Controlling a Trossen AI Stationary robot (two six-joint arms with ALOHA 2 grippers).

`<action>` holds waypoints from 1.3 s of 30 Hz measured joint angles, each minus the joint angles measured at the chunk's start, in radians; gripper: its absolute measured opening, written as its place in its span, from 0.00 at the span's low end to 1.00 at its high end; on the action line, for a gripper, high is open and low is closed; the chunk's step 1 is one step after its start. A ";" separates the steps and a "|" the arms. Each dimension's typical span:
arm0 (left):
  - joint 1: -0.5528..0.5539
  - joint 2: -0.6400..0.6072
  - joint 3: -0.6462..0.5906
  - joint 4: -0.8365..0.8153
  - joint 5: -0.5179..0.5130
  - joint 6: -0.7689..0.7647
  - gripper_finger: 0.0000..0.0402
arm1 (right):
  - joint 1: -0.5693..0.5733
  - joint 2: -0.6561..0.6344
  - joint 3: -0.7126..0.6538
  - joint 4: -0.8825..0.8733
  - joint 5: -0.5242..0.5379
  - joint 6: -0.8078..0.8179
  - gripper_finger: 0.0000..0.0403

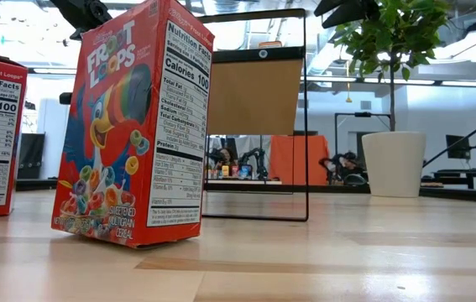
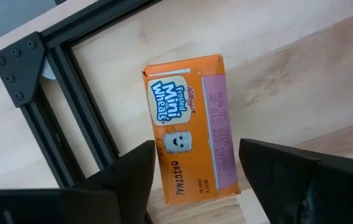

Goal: Stack cereal on shelf
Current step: Put the orange cereal box on the shelf

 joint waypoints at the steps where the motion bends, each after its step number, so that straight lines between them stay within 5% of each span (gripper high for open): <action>1: 0.000 0.000 0.000 0.000 0.005 -0.001 0.56 | 0.000 0.000 0.000 0.000 0.000 0.000 0.61; 39: -0.001 0.000 0.000 -0.001 0.035 -0.017 0.43 | 0.002 0.000 0.000 -0.002 -0.001 0.024 0.61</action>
